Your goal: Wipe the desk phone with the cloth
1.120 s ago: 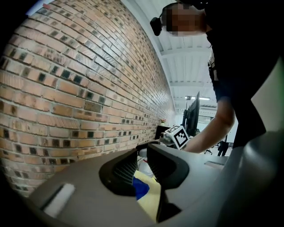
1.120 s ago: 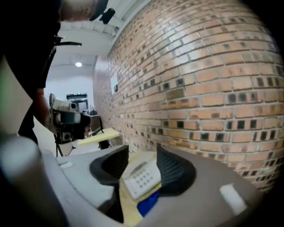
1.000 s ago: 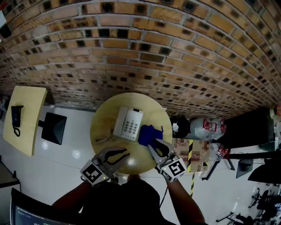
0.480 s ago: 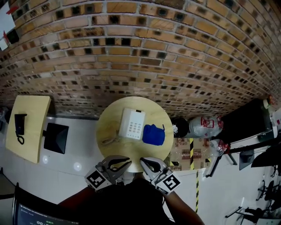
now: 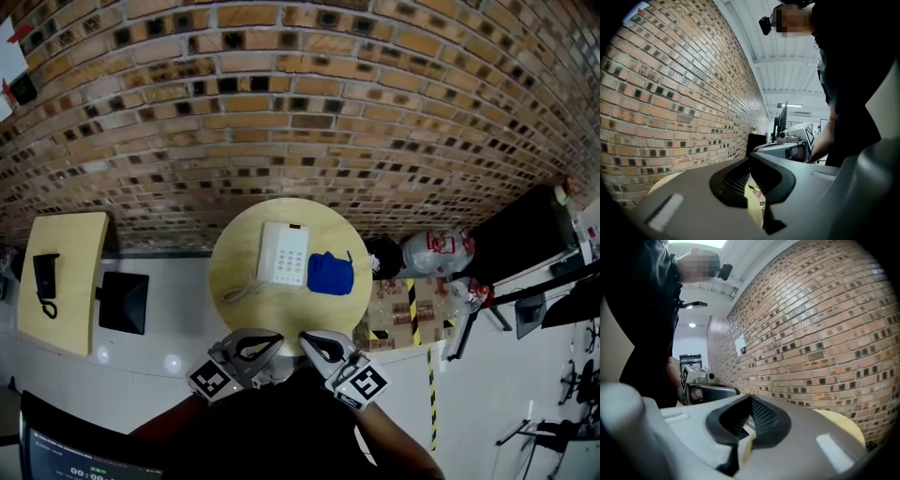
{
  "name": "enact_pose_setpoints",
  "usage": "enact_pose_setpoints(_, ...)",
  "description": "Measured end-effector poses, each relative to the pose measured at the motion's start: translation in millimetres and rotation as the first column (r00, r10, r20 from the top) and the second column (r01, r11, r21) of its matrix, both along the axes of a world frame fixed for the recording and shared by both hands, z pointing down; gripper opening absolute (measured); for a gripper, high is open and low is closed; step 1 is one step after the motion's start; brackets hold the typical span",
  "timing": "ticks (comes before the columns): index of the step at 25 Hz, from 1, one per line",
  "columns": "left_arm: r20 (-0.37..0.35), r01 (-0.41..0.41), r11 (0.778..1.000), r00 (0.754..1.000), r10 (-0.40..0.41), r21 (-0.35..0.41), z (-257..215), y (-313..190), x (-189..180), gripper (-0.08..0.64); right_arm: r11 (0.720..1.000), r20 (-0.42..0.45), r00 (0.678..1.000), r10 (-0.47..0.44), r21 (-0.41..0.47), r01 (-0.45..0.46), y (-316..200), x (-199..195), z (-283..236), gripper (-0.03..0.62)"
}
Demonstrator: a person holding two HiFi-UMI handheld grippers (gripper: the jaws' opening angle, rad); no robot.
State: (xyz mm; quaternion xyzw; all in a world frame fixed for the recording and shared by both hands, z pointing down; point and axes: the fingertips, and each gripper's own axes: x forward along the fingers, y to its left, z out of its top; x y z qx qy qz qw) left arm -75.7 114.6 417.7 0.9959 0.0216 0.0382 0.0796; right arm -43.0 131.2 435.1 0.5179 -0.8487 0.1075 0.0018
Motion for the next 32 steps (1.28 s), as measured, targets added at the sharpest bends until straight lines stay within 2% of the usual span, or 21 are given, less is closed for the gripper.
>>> enact_pose_setpoints(11, -0.004, -0.023, 0.999, 1.0, 0.023, 0.024, -3, 2, -8, 0.0, 1.0, -0.001, 1.0, 0.017, -0.005, -0.017, 3, -15, 0, 0.0)
enact_pose_setpoints(19, -0.011, -0.02, 0.999, 1.0, 0.02, 0.026, -6, 0, -10, 0.0, 1.0, 0.022, 1.0, 0.016, 0.021, -0.016, 0, -24, -9, 0.0)
enact_pose_setpoints(32, -0.027, -0.025, 1.0, 0.999, 0.025, 0.013, -9, 4, -12, 0.0, 1.0, 0.011, 1.0, 0.006, 0.029, -0.006, -2, -26, -17, 0.0)
